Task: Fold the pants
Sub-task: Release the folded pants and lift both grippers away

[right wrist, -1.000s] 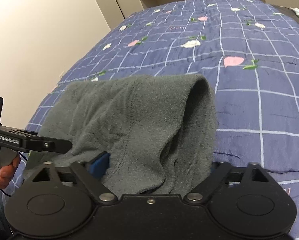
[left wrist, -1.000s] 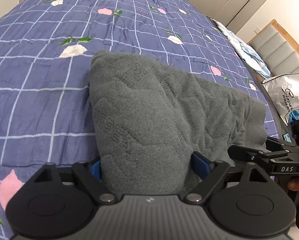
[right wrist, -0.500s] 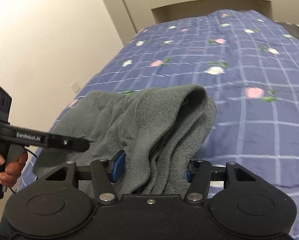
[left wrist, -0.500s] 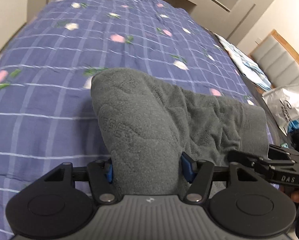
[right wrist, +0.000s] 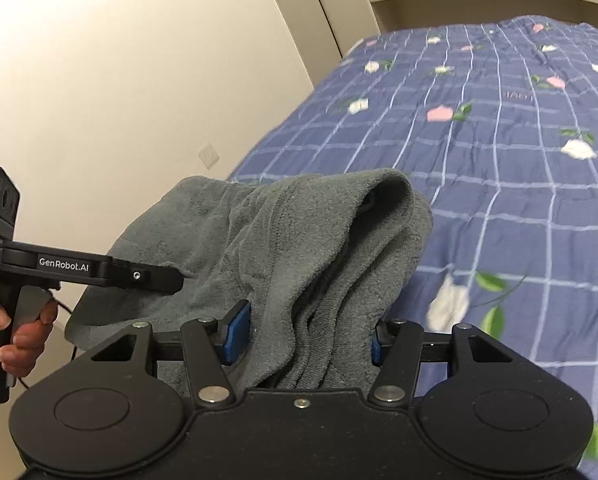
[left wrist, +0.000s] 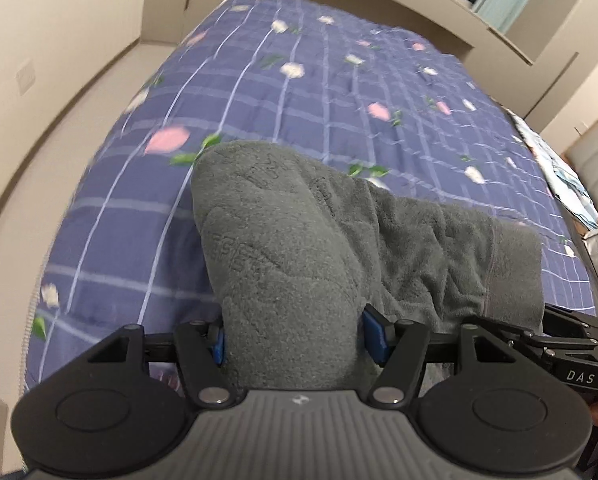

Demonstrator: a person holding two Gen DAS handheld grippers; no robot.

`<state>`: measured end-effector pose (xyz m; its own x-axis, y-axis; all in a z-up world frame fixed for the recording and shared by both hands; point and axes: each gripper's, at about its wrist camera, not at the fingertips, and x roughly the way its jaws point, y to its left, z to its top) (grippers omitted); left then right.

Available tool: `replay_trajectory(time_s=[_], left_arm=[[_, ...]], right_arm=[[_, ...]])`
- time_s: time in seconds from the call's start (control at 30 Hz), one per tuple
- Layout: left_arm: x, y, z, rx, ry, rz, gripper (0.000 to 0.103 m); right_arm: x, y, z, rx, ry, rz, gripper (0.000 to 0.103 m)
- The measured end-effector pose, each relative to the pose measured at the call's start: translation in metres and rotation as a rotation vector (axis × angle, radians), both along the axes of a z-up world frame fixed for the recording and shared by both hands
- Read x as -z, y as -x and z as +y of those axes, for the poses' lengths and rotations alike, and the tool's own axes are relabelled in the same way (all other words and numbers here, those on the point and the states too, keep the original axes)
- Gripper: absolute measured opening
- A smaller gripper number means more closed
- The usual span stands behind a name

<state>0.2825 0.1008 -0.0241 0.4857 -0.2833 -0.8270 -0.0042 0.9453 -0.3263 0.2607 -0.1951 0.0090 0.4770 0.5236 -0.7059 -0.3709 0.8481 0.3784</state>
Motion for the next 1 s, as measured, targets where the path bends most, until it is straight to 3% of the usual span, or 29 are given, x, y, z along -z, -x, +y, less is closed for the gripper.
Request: replay_trajectory(time_s=[0.13, 0.23, 0.37, 0.6, 0.73, 1.0], left_arm=[[0.011, 0.01, 0.006, -0.028, 0.017, -0.023, 0.079], [0.008, 0.02, 0.004, -0.042, -0.02, -0.043, 0.091], [-0.007, 0.045, 0.003, -0.054, -0.052, -0.11, 0.1], [-0.035, 0.113, -0.004, -0.059, -0.184, -0.286, 0.102], [-0.043, 0.159, -0.011, -0.04, -0.262, -0.37, 0.103], [-0.044, 0.231, -0.013, -0.049, -0.3, -0.432, 0.103]], right_arm=[[0.008, 0.005, 0.005, 0.058, 0.027, -0.012, 0.067], [0.009, 0.017, 0.005, 0.085, 0.075, -0.04, 0.083], [0.005, 0.041, 0.003, 0.133, 0.116, -0.102, 0.089], [-0.016, 0.11, 0.004, 0.186, 0.118, -0.243, 0.102], [-0.026, 0.155, 0.01, 0.205, 0.137, -0.314, 0.102], [-0.033, 0.23, 0.014, 0.245, 0.15, -0.373, 0.102]])
